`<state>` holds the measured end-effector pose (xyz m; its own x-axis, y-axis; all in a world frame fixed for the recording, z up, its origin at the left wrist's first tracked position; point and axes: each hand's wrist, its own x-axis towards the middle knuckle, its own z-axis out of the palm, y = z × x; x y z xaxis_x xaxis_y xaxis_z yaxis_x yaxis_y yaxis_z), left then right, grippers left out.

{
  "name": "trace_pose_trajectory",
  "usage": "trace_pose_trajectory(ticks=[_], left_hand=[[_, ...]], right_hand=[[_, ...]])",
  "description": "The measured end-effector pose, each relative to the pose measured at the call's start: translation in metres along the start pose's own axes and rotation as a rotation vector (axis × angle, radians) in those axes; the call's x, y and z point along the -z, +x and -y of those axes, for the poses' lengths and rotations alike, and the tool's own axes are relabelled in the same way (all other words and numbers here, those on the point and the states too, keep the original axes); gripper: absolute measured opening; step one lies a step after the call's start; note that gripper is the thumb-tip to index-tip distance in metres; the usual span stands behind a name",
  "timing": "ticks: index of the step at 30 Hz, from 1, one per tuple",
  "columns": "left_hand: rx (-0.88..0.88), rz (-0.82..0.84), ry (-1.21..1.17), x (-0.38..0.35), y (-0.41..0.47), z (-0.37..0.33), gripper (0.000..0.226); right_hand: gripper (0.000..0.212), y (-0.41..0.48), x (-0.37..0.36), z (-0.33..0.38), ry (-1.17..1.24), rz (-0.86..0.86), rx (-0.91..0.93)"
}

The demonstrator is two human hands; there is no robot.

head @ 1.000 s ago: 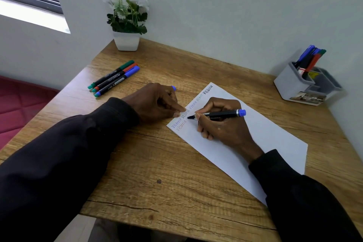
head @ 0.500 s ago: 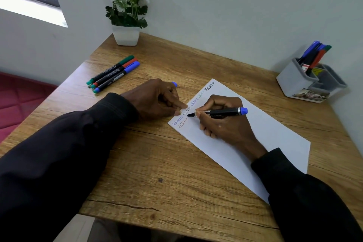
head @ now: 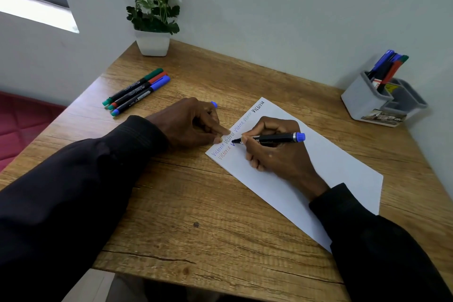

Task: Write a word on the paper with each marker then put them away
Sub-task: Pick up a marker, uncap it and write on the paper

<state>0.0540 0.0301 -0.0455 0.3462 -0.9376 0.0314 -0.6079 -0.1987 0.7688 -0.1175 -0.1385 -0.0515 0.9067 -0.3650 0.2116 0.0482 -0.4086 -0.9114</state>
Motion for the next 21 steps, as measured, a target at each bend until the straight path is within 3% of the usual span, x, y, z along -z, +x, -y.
trace_pose_trajectory(ticks=[14, 21], left_hand=[[0.0, -0.01, 0.009, -0.0007, -0.0016, -0.0015, 0.028], [0.013, -0.003, 0.007, -0.0003, -0.0006, -0.0018, 0.027]], right_hand=[[0.021, 0.0028, 0.0017, -0.0021, -0.01, -0.009, -0.029], [0.014, 0.0021, -0.0003, -0.0036, 0.023, -0.01, -0.016]])
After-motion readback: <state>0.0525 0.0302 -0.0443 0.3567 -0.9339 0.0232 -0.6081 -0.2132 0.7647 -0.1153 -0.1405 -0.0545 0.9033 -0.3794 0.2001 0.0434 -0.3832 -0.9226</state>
